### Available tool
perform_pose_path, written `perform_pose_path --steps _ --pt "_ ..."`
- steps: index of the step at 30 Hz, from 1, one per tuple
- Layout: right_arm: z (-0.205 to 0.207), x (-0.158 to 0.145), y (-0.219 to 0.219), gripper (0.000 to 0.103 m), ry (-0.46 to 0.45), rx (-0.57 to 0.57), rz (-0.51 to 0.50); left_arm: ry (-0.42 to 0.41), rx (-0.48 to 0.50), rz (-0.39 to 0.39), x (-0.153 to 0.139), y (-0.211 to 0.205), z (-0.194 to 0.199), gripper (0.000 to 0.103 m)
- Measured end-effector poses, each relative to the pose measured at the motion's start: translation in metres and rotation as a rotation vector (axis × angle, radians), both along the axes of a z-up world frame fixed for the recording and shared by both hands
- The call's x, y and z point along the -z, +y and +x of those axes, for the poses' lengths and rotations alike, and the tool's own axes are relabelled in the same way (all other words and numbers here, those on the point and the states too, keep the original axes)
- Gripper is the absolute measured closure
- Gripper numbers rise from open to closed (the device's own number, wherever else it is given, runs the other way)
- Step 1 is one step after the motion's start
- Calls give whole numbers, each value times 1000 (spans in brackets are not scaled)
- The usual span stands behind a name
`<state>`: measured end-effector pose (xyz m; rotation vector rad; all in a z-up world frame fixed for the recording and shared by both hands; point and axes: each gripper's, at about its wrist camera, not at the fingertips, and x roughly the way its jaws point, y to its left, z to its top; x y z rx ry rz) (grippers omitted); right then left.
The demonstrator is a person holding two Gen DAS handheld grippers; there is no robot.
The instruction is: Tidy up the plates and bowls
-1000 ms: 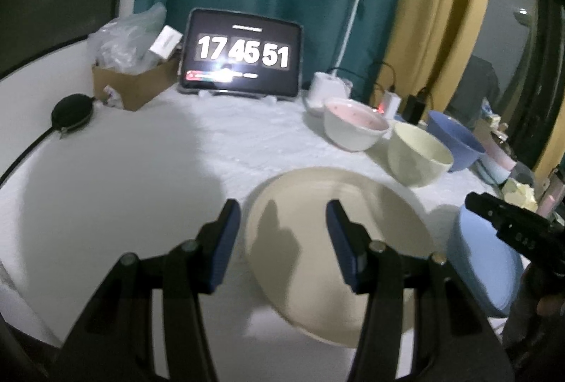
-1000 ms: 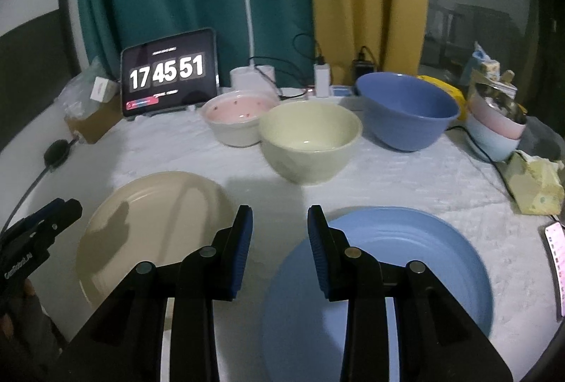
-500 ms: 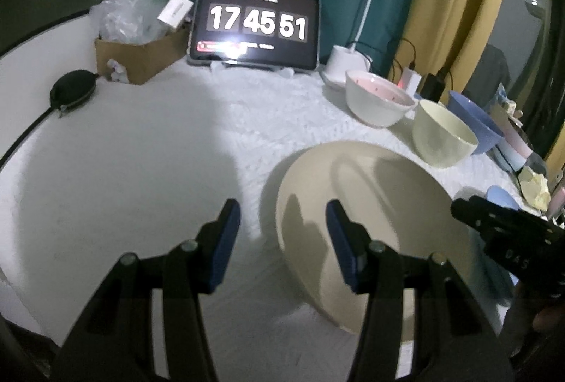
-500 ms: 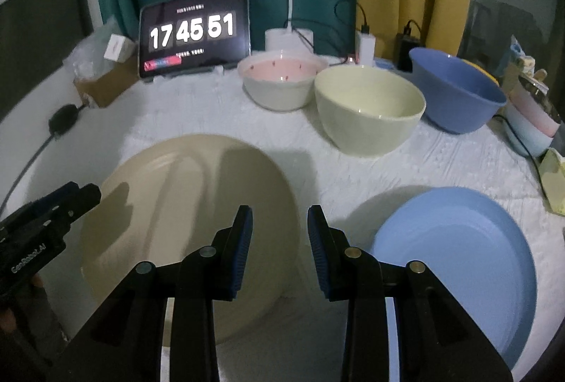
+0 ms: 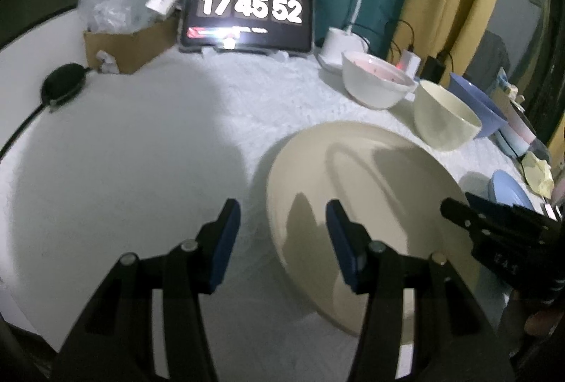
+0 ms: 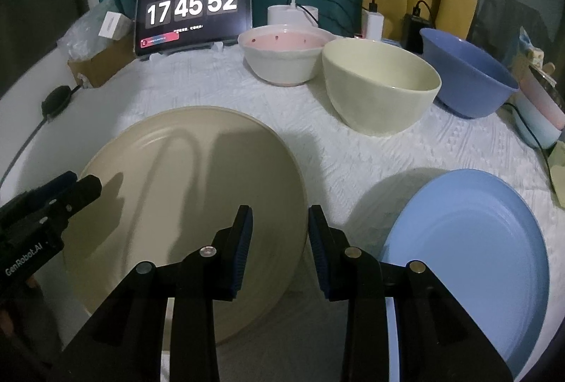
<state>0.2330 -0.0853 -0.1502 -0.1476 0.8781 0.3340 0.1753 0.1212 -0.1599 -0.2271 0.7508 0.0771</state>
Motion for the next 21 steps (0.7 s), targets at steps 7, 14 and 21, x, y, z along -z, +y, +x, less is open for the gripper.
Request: perform_pose_path --steps 7,14,21 --pt "-1 3 1 75 -21 0 -12 11 21 -10 5 -2 0 61" --pt "1 1 -5 82 -12 3 16 -19 32 33 0 -7 -5 66" --pt "-7 -19 -11 82 -52 -6 44 -54 36 59 -13 -12 -15 66"
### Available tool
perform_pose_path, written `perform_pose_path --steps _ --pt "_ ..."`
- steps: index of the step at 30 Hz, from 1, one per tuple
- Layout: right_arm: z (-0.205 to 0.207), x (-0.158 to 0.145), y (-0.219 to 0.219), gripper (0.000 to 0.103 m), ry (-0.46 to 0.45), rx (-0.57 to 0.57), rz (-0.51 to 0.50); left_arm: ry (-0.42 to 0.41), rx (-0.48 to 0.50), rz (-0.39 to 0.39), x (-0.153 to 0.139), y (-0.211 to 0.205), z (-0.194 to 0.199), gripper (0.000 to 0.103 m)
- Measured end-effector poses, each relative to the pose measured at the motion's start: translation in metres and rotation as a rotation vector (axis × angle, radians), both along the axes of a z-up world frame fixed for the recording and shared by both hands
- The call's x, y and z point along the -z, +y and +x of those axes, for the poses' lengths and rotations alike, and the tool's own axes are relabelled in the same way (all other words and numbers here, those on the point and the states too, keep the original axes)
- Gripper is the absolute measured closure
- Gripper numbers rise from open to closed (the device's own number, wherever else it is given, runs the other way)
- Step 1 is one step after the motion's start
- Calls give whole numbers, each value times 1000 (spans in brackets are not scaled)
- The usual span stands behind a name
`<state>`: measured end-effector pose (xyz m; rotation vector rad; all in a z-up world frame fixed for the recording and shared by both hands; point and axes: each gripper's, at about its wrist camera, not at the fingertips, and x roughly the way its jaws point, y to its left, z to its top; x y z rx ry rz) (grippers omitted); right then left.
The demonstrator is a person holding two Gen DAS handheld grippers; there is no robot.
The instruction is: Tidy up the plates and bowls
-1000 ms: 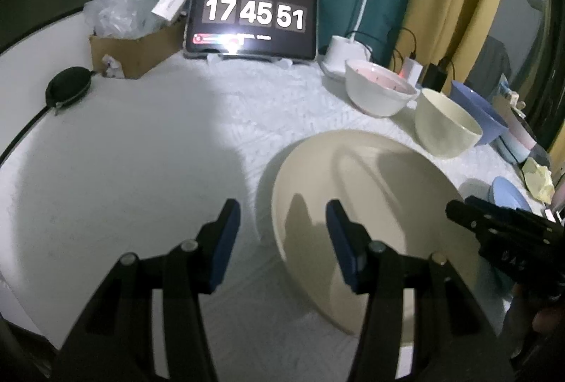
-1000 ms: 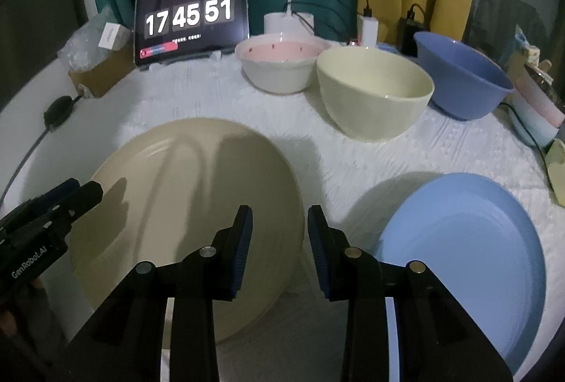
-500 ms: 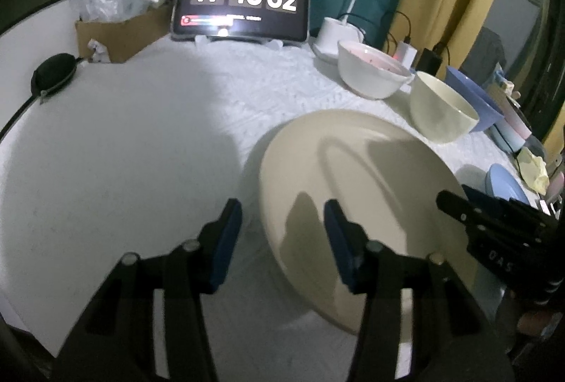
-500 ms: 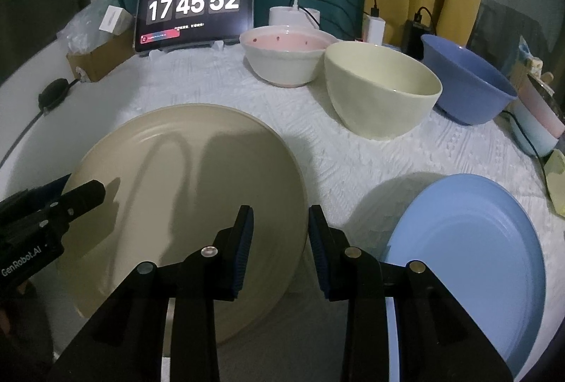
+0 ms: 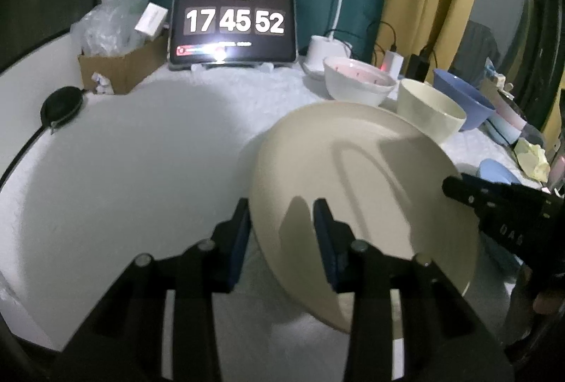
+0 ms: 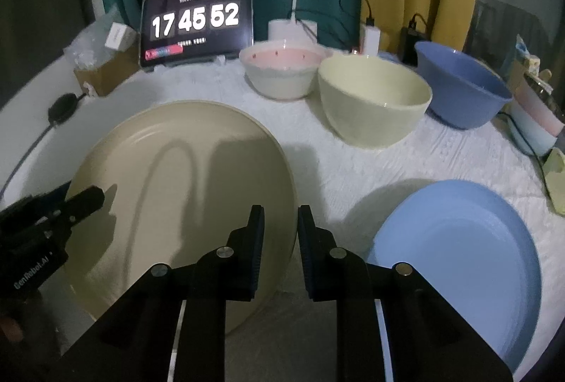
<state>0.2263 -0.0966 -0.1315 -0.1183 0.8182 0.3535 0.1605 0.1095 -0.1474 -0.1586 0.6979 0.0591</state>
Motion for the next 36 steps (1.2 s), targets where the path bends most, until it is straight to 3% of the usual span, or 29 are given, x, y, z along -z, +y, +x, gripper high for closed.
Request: perform_pose_path --steps 17,36 --pt "-15 -43 -52 82 -93 67 77 -46 81 12 -34 -45 -5 66" --pt "-26 -44 -130 82 -103 198 113 -16 215 36 -36 -123 5 66"
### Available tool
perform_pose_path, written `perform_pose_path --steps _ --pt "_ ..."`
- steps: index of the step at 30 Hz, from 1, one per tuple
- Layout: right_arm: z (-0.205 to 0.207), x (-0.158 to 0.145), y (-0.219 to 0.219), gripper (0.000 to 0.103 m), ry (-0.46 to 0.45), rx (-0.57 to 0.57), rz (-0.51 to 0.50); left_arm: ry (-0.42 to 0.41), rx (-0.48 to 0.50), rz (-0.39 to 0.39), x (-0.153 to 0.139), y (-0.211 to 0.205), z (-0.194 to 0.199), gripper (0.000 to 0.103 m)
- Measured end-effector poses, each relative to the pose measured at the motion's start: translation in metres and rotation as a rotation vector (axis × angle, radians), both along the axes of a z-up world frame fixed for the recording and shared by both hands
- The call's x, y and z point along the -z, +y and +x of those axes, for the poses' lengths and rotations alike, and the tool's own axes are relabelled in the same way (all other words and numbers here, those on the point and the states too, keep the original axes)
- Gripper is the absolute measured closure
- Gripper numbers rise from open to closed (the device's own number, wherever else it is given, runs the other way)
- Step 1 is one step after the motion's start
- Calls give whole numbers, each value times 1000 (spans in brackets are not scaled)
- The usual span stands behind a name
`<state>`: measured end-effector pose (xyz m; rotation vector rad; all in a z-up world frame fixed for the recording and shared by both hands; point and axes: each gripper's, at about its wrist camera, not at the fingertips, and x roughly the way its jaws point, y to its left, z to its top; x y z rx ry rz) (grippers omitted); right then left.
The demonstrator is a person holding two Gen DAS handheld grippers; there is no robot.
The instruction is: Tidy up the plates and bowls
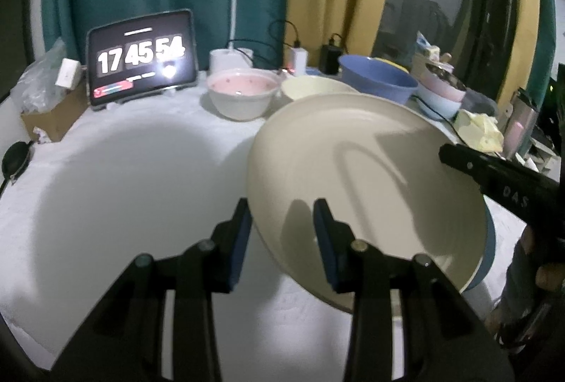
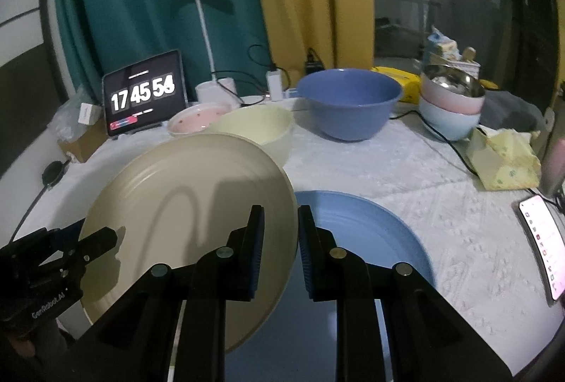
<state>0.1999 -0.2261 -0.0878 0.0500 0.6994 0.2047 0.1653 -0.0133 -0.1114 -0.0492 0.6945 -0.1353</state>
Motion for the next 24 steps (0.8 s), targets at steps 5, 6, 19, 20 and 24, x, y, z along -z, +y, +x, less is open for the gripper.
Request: perform_pose_path --steps 5,6,19,20,24 --pt "-3 6 -20 82 12 33 9 12 37 11 4 -19 2 66" --pt "-3 7 -24 82 14 39 10 14 42 12 5 -22 2 66" --pt "-7 20 -64 82 18 103 14 43 113 45 18 -62 7 66" --pt "-7 21 -66 82 19 106 16 39 116 51 18 -63 7 66" --pt "-9 22 -72 82 11 119 13 40 132 54 19 -69 8 66"
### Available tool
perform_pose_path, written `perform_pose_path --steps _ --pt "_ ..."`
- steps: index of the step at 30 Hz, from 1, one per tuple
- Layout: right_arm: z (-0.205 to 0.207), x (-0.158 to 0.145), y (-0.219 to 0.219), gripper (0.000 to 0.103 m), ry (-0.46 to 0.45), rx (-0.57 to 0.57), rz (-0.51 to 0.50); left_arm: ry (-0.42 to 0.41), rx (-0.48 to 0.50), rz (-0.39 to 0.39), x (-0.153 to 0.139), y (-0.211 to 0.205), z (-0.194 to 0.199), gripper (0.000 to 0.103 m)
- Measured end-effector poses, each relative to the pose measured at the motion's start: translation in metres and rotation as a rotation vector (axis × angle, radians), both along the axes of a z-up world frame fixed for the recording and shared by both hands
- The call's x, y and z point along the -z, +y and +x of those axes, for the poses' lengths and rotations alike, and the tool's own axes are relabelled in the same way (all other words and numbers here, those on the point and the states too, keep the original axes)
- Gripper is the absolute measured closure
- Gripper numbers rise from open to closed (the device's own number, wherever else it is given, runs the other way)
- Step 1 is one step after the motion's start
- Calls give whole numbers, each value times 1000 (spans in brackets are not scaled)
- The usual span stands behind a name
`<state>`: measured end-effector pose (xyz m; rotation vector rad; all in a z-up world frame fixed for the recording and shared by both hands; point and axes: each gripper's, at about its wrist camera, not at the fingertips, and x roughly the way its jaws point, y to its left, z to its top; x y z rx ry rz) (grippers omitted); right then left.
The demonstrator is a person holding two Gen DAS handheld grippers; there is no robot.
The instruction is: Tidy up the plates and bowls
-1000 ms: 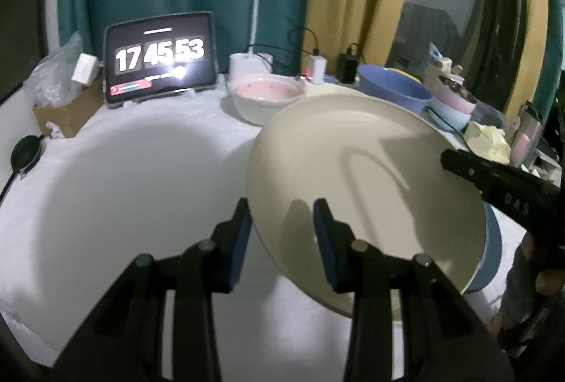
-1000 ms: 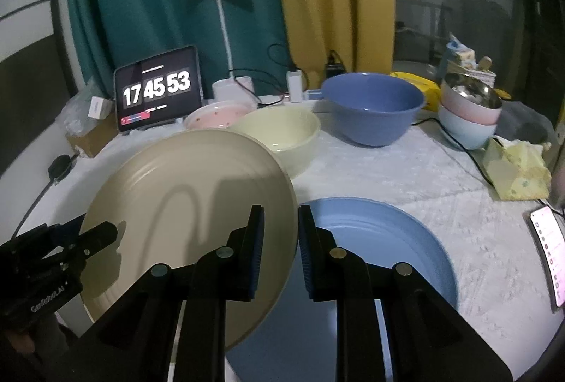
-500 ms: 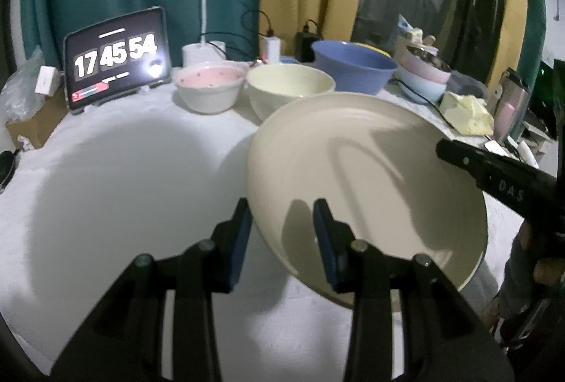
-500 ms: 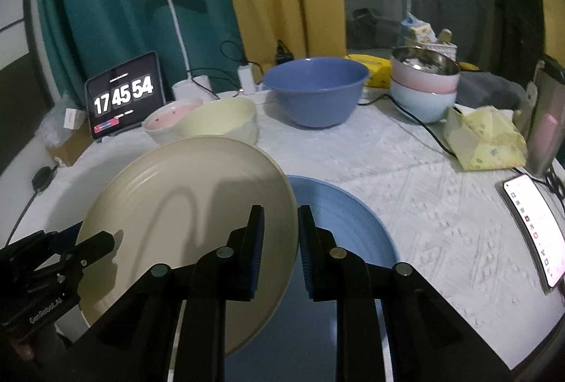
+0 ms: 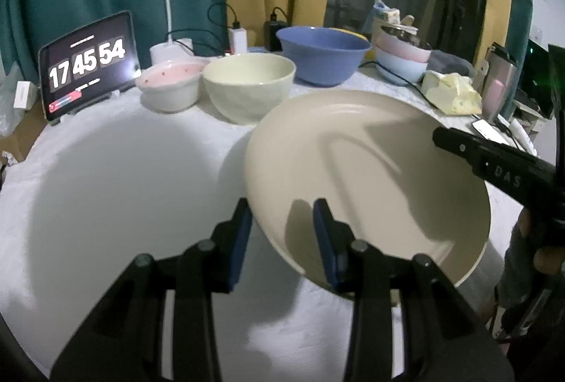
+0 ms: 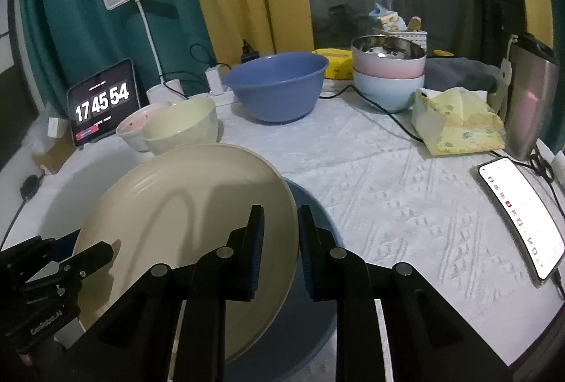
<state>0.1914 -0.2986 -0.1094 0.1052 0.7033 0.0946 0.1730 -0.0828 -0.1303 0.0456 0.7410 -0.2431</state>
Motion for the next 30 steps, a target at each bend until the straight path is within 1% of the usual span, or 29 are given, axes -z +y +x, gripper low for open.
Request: perform_pose_path --steps 5,13,17,20,21,23,24,26,30 --pt "-1 3 -10 82 3 24 -3 9 23 6 4 -10 1 66" --pt "1 12 -14 80 29 42 -15 9 41 50 11 -21 2 65" --pt "1 19 -17 79 45 58 -31 16 29 64 14 -20 2 65" --pt "0 19 -18 79 44 58 -30 15 12 48 12 -14 2 62" --pt "-1 19 -19 79 44 58 -28 13 4 33 10 -10 2 57" --pt "-1 19 -21 77 50 58 -22 12 -13 5 9 -4 4 56" --pt "-1 20 -21 72 54 58 -18 13 -24 -4 8 -2 5 56" --pt "-1 21 -22 67 61 59 -14 22 -42 -23 10 1 8 56" --pt "-2 26 -17 66 79 58 -45 50 -51 -53 16 2 15 56"
